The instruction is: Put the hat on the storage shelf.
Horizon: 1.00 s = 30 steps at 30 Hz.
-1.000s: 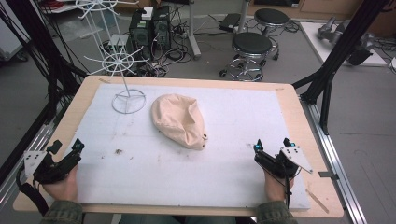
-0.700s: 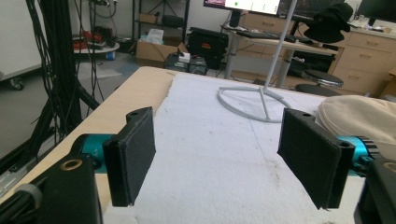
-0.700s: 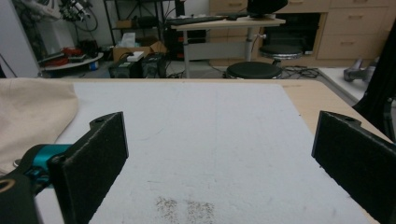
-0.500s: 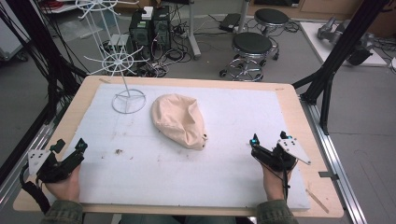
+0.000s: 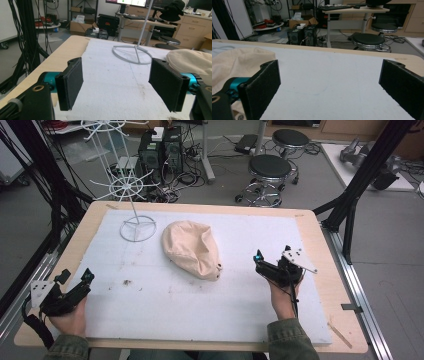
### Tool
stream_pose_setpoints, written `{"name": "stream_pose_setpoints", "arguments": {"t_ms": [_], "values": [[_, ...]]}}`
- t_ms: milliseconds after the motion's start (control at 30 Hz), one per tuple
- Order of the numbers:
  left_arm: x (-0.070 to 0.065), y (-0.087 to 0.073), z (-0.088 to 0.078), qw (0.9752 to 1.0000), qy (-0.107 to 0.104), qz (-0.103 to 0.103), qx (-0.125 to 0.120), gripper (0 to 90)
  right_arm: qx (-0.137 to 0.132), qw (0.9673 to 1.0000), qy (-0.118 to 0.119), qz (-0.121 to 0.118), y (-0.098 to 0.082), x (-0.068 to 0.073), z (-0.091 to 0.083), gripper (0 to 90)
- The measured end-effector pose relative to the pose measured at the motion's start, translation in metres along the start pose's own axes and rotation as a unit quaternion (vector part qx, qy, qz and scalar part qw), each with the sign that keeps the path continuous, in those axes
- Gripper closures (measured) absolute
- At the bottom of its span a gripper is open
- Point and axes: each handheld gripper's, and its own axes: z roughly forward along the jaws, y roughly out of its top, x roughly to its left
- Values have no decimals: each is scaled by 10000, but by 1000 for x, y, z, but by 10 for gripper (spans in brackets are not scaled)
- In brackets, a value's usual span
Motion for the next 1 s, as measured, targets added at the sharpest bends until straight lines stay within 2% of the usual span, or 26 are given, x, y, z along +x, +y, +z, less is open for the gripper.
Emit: {"name": "stream_pose_setpoints", "arguments": {"t_ms": [267,500,633,800,1000], "values": [[-1,0,1,10000,-23,3,-5,273,37,9999,122,20,22,2,19,28],[0,0,0,10000,-15,12,4,274,156,9997,181,63,29,1,28,28],[0,0,0,10000,-35,-2,4,273,212,9995,220,-32,33,3,34,28],[0,0,0,10000,-60,-22,-8,272,368,9988,308,-39,39,9,41,32],[0,0,0,10000,-70,-38,-3,272,394,9984,373,-166,46,18,53,39]]}}
